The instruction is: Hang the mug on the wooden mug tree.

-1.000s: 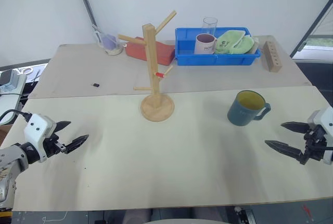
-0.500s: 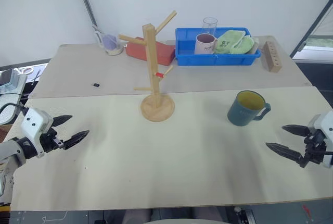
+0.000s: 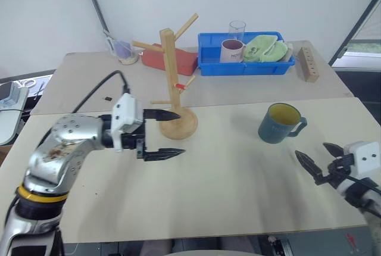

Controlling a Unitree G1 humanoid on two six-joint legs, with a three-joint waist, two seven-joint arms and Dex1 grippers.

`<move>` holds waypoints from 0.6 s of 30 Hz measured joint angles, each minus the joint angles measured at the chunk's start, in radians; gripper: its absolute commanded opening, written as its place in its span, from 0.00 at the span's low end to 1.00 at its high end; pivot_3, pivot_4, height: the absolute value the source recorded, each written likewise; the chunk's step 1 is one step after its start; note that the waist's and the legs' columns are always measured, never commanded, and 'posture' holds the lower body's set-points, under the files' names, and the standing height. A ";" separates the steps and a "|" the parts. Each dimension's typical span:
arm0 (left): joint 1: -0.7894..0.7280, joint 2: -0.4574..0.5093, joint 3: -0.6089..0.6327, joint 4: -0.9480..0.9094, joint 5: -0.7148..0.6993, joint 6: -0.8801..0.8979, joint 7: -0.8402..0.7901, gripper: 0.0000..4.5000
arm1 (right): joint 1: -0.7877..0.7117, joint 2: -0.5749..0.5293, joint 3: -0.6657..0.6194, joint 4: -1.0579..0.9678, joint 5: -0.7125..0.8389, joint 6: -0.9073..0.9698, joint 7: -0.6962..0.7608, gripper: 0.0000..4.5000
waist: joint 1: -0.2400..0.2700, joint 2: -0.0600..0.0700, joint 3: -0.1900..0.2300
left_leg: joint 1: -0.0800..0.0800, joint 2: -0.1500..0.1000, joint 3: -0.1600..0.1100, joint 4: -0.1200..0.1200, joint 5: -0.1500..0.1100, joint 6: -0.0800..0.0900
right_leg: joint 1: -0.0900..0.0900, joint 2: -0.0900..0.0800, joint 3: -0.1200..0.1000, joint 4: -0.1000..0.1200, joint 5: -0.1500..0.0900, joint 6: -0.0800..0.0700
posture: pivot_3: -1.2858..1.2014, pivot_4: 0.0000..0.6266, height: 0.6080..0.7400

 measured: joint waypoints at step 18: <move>-0.168 -0.271 -0.246 0.146 0.116 -0.069 -0.051 1.00 | -0.198 0.105 0.092 0.262 -0.101 -0.149 -0.218 0.99 | -0.014 0.003 -0.002 | -0.003 -0.001 -0.002 0.002 0.005 0.013 | 0.003 0.018 0.028 0.003 0.001 0.001 | 0.52 0.24 1.00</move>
